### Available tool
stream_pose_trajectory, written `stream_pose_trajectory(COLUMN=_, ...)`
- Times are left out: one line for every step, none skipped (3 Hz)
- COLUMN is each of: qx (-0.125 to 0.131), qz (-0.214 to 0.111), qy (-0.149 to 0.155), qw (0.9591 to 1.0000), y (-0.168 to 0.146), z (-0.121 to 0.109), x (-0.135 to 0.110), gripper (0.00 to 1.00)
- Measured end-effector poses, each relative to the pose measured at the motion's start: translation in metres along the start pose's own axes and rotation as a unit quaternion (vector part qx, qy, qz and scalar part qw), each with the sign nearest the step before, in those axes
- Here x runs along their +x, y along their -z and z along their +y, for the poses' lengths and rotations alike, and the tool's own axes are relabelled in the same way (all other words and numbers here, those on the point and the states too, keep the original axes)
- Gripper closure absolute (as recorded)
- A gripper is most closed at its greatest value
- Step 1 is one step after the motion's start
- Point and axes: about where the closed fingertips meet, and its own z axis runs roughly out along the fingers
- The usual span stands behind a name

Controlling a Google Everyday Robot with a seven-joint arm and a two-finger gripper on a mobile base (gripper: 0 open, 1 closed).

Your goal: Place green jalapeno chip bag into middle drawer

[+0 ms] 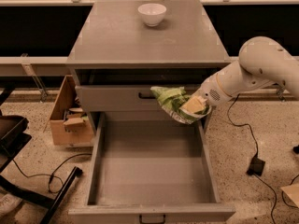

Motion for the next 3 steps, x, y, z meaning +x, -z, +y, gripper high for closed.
stream_pose_trajectory(qx=-0.011, qz=0.015, qy=-0.006, qw=0.9998, y=-0.026, z=0.003, x=0.001, gripper=1.00)
stream_pose_trajectory(qx=-0.044, qz=0.025, qy=-0.023, qw=0.9985, y=-0.081, z=0.018, x=0.015, gripper=1.00)
stream_pose_trajectory(qx=-0.079, qz=0.034, qy=-0.037, qw=0.9956, y=-0.146, z=0.039, x=0.031, gripper=1.00)
